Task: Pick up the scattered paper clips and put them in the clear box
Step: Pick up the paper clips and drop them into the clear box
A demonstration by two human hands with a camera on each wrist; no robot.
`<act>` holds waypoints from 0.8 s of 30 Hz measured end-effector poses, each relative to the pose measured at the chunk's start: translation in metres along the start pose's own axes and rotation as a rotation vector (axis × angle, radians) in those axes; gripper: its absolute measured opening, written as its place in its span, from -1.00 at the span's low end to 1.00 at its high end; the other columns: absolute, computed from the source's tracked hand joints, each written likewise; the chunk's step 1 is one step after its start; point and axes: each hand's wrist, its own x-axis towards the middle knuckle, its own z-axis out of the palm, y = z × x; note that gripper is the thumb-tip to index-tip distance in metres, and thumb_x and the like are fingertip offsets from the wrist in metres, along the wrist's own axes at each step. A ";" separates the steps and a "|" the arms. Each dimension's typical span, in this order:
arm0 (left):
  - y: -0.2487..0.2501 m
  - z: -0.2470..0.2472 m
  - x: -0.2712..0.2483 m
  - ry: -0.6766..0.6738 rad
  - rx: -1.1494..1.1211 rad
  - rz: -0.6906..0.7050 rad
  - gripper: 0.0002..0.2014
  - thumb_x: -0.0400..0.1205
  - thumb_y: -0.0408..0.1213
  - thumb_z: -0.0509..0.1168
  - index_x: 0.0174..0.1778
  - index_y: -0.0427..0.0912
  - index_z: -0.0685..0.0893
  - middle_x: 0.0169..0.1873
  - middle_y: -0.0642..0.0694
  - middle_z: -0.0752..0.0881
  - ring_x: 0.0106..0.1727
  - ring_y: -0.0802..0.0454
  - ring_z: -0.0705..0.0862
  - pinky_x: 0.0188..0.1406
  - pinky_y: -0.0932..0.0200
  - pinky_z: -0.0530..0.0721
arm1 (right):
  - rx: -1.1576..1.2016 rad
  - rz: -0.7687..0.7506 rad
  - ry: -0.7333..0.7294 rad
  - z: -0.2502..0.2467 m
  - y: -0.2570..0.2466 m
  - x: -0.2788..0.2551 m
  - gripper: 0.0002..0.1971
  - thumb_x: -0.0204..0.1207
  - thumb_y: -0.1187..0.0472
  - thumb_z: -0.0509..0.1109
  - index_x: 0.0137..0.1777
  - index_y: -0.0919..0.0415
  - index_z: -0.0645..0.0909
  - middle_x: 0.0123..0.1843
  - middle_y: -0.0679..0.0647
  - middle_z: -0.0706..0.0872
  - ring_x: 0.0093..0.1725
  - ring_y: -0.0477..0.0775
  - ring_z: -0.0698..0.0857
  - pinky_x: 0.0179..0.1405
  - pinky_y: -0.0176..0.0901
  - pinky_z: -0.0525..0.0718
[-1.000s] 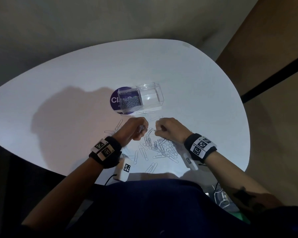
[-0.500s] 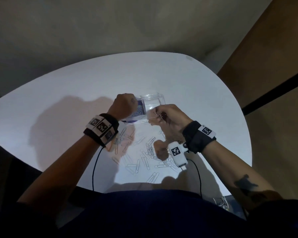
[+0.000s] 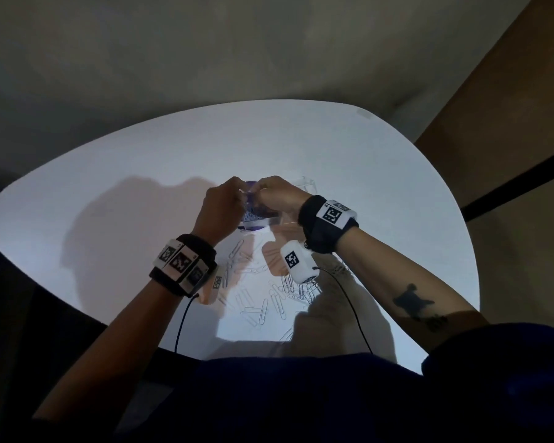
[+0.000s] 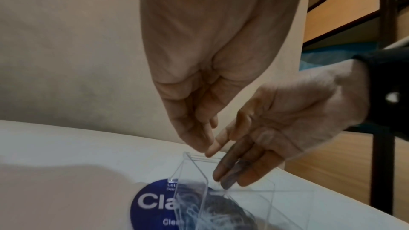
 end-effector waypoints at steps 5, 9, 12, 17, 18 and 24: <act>0.003 0.014 -0.031 0.015 0.033 0.060 -0.77 0.52 -0.53 0.20 -0.13 -0.19 0.72 -0.19 -0.11 0.81 -0.19 -0.08 0.72 -0.13 0.16 0.62 | 0.020 -0.092 0.086 -0.011 0.012 -0.017 -0.84 0.53 0.42 0.40 0.03 0.27 0.77 0.02 0.13 0.75 0.08 0.09 0.70 0.06 -0.10 0.64; -0.004 0.041 -0.050 -0.170 0.047 0.079 -0.70 0.44 -0.49 0.22 -0.07 -0.08 0.73 -0.19 0.03 0.79 -0.16 0.04 0.74 -0.10 0.17 0.66 | 0.048 -0.192 0.244 -0.022 0.040 -0.043 -0.76 0.49 0.47 0.37 -0.02 0.20 0.80 -0.08 -0.02 0.79 -0.03 -0.07 0.73 0.08 -0.19 0.71; -0.003 0.058 -0.068 -0.356 0.049 0.171 -0.71 0.45 -0.46 0.22 -0.01 -0.14 0.73 -0.19 -0.07 0.77 -0.16 -0.10 0.74 -0.11 0.08 0.66 | 0.003 -0.247 0.303 -0.025 0.073 -0.066 -0.75 0.45 0.47 0.46 -0.17 0.07 0.80 -0.16 -0.14 0.81 -0.14 -0.22 0.76 0.02 -0.20 0.75; -0.008 0.079 -0.085 -0.450 0.202 0.295 -0.67 0.54 -0.44 0.29 0.19 -0.08 0.68 0.04 -0.11 0.63 0.05 -0.06 0.60 -0.07 0.06 0.60 | -0.272 -0.333 0.128 -0.011 0.136 -0.094 -0.81 0.38 0.39 0.59 -0.25 0.05 0.82 -0.04 -0.19 0.85 -0.01 -0.22 0.80 0.10 -0.21 0.75; -0.011 0.082 -0.087 -0.441 0.221 0.337 -0.67 0.53 -0.45 0.32 0.18 -0.08 0.69 0.02 -0.11 0.61 0.02 -0.06 0.59 -0.14 0.01 0.62 | -0.354 -0.351 0.088 -0.006 0.147 -0.097 -0.80 0.38 0.37 0.61 -0.19 0.02 0.83 -0.01 -0.19 0.83 -0.01 -0.17 0.79 0.09 -0.13 0.76; -0.017 0.082 -0.084 -0.379 0.249 0.390 -0.89 0.60 -0.35 0.32 -0.04 -0.10 0.73 -0.06 -0.03 0.62 -0.06 0.01 0.61 -0.24 0.12 0.58 | -0.607 -0.392 0.033 0.017 0.175 -0.100 -0.80 0.41 0.20 0.62 -0.02 -0.09 0.81 -0.02 -0.17 0.71 -0.12 -0.13 0.65 -0.13 -0.10 0.67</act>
